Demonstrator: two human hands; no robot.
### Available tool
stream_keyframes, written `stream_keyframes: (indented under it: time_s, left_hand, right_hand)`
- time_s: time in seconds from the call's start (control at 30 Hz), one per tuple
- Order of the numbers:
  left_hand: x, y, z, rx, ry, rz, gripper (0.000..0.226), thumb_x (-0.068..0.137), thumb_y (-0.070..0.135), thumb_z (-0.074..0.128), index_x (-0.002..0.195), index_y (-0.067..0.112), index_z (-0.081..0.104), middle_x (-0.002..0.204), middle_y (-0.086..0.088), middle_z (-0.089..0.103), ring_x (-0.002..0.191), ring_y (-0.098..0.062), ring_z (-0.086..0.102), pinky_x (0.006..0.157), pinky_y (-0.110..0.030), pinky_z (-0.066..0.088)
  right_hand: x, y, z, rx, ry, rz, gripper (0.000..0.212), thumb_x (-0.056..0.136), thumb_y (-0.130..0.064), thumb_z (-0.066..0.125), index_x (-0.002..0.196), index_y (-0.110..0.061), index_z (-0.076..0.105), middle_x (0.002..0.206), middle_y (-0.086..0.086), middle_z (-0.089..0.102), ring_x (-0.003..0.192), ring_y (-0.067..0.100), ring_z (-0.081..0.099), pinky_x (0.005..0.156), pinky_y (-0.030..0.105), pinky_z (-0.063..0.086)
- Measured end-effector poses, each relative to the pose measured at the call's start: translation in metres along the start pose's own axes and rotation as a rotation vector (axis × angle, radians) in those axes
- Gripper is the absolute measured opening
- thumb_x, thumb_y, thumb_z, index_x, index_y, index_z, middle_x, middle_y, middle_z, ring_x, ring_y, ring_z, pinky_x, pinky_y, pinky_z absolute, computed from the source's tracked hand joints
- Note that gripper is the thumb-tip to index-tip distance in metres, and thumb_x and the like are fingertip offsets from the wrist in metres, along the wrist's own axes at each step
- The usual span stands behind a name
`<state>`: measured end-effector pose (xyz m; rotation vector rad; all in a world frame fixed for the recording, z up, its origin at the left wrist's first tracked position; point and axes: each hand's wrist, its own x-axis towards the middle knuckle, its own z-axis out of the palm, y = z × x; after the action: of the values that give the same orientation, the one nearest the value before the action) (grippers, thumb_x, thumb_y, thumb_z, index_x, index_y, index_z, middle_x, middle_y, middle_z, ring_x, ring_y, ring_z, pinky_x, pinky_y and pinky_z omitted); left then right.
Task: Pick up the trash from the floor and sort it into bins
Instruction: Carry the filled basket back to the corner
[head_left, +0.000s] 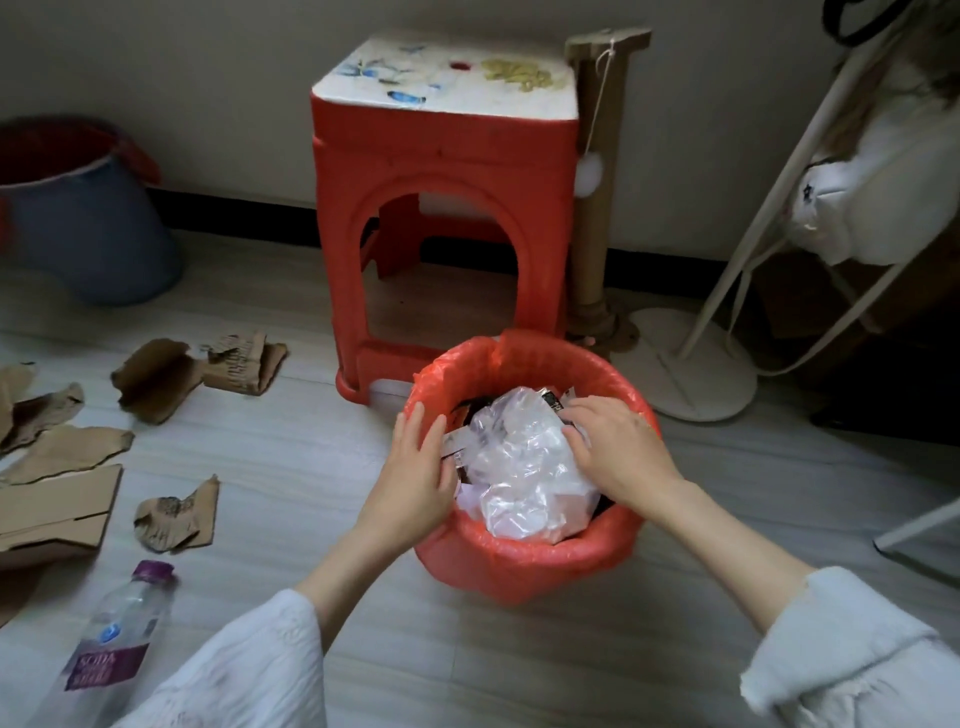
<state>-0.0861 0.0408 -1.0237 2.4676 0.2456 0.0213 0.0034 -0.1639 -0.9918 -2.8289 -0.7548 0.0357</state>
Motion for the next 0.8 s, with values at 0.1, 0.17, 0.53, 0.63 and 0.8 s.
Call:
stream_keyframes:
  time_s: [0.1,0.17,0.53,0.63,0.8]
  left_hand:
    - [0.019,0.006,-0.010,-0.164,0.170,-0.127,0.041,0.093,0.005,0.039,0.134,0.003,0.045,0.141,-0.016,0.043,0.133,-0.026,0.036,0.104,-0.022,0.023]
    - [0.033,0.009,-0.013,-0.235,0.206,-0.207,0.034,0.090,0.003,0.038,0.114,0.010,0.060,0.117,-0.016,0.060,0.110,-0.030,0.052,0.092,-0.031,0.036]
    - [0.034,0.058,-0.084,-0.642,-0.060,-0.690,0.030,0.089,0.007,0.040,0.093,0.020,0.066,0.056,0.008,0.060,0.044,-0.001,0.054,0.046,-0.014,0.047]
    - [0.022,0.101,-0.130,-0.625,-0.043,-0.719,0.028,0.091,0.009,0.040,0.098,0.024,0.063,0.066,0.003,0.061,0.051,-0.003,0.058,0.057,-0.021,0.050]
    - [0.005,0.201,-0.228,-0.611,-0.116,-0.726,0.030,0.094,0.011,0.040,0.113,0.025,0.060,0.073,-0.001,0.062,0.066,-0.013,0.056,0.067,-0.028,0.048]
  right_hand:
    - [0.002,0.031,0.000,0.049,0.138,0.229,0.032,0.093,-0.019,0.050,0.122,-0.011,0.060,0.126,0.008,0.058,0.117,0.031,0.049,0.099,0.041,0.040]
    - [0.008,0.050,0.007,0.076,0.137,0.364,0.032,0.092,-0.018,0.051,0.121,-0.007,0.059,0.124,0.014,0.057,0.113,0.036,0.049,0.096,0.042,0.042]
    - [0.010,0.048,-0.045,0.740,-0.122,0.890,0.031,0.088,-0.026,0.050,0.088,0.001,0.066,0.087,0.017,0.070,0.085,0.033,0.064,0.085,0.050,0.052]
    - [-0.003,0.038,-0.100,0.801,-0.167,0.921,0.031,0.085,-0.029,0.050,0.089,-0.004,0.067,0.080,0.014,0.070,0.078,0.031,0.064,0.081,0.048,0.055]
    - [-0.036,0.024,-0.230,0.876,-0.169,1.008,0.037,0.078,-0.039,0.050,0.081,-0.006,0.064,0.068,0.005,0.064,0.069,0.023,0.057,0.070,0.035,0.051]
